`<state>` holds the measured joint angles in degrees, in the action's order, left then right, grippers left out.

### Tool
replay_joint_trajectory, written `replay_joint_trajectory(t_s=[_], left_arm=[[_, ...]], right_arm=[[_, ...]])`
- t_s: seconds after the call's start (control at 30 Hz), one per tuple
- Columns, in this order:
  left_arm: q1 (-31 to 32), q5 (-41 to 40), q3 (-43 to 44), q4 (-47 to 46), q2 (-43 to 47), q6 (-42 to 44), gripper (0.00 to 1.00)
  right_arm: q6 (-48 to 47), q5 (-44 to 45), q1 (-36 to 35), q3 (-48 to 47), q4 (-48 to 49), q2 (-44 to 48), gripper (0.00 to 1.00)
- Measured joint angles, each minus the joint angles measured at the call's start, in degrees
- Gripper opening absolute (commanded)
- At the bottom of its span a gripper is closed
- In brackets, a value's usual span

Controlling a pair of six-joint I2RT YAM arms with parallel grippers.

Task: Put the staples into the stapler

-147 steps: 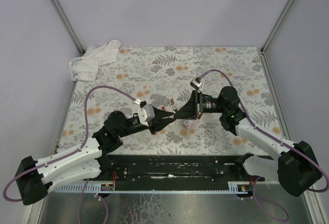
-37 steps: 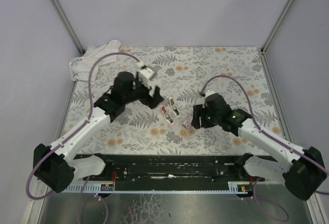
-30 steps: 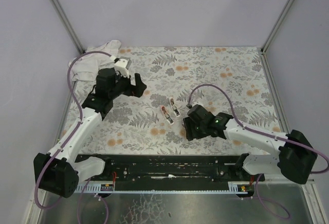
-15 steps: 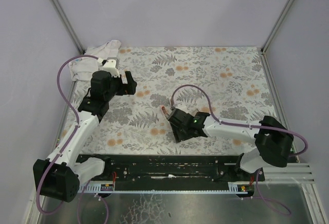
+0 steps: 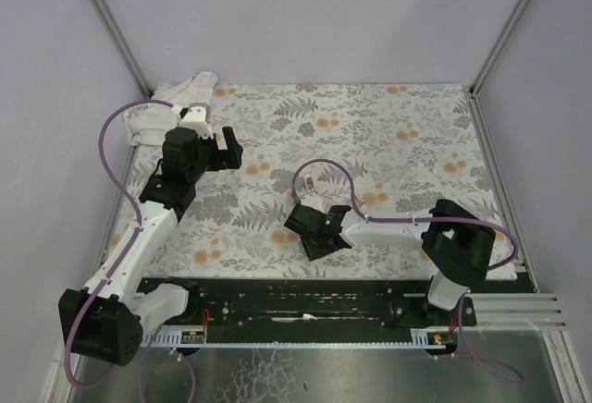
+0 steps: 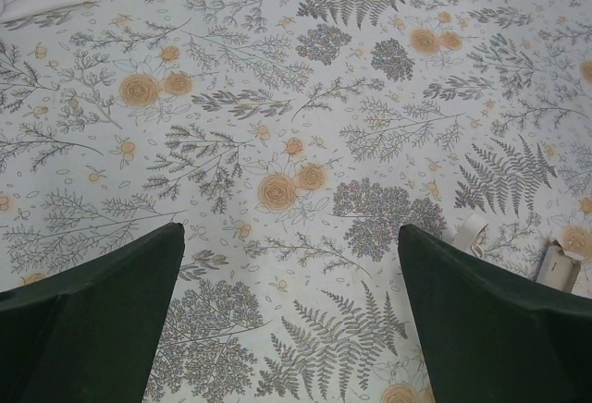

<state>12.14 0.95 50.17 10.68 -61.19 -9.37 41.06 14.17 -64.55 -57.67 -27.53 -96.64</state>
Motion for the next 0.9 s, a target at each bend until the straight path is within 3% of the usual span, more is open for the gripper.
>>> replay_joint_trajectory(t_s=[0.9], left_arm=[[0.0, -1.2, -0.1, 0.0, 0.0, 0.0, 0.98]], right_arm=[[0.0, 0.3, -0.1, -0.3, -0.4, -1.9, 0.28]])
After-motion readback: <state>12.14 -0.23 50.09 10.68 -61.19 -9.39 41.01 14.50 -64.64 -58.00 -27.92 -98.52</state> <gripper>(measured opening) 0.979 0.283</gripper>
